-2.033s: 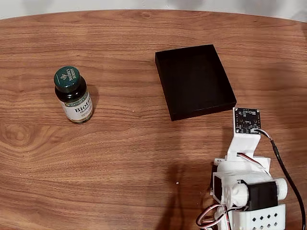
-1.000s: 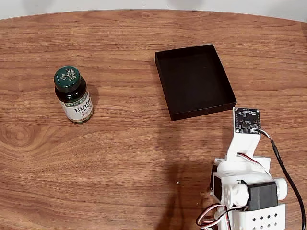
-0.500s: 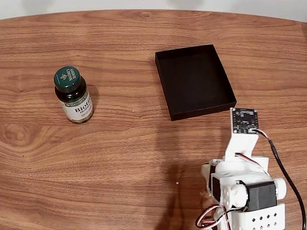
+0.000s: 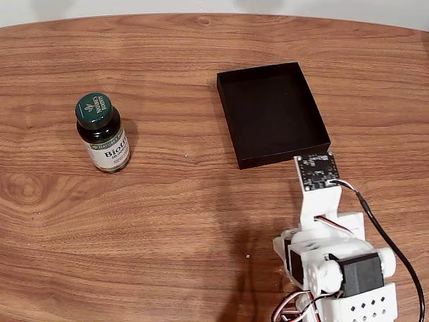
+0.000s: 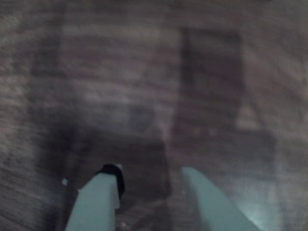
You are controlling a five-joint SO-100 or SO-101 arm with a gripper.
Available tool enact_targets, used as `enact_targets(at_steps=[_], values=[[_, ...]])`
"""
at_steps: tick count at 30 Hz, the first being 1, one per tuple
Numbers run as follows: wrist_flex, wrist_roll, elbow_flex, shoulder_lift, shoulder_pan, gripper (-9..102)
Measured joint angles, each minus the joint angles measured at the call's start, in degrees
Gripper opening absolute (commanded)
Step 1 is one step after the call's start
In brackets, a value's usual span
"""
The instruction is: Pick up the pill bottle and place it in the black box.
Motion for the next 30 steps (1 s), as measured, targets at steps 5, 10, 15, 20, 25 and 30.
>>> enact_targets(at_steps=[5, 10, 15, 20, 25, 30], values=[[-9.4, 5.7, 0.0, -0.1, -0.9, 10], [-17.5, 7.8, 0.0, -0.3, -6.2, 11], [-21.6, 7.6, 0.0, -0.5, -10.6, 13], [-23.3, 6.9, 0.0, -0.5, -13.8, 13], [-27.1, 4.0, 0.0, -0.5, -18.1, 12], [-32.2, 3.3, 0.0, -2.4, -23.3, 15]])
